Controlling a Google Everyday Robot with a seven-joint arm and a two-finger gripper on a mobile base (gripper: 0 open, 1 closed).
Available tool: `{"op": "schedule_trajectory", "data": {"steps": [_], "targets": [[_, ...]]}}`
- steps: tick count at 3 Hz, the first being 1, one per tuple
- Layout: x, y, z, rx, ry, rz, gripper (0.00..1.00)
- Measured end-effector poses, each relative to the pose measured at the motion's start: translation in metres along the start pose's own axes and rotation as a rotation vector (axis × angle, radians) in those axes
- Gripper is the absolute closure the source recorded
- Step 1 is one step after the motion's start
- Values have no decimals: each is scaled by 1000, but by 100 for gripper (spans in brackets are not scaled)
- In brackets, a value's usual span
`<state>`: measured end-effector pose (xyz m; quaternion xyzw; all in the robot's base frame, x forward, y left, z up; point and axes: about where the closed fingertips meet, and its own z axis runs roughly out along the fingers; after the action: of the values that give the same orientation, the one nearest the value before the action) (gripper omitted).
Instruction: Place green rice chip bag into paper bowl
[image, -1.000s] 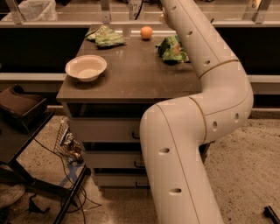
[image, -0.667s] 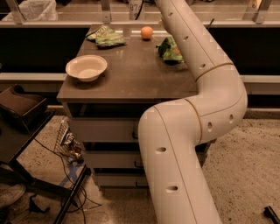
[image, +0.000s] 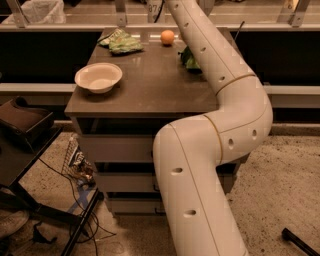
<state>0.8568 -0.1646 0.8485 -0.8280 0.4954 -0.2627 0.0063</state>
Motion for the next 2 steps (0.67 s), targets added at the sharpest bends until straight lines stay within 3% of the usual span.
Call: {"op": "schedule_trajectory", "data": {"steps": [1,2], "targets": [[-10,1,14,-40,10,-4,2],[-10,-1,17,-31,11,-5,25]]}}
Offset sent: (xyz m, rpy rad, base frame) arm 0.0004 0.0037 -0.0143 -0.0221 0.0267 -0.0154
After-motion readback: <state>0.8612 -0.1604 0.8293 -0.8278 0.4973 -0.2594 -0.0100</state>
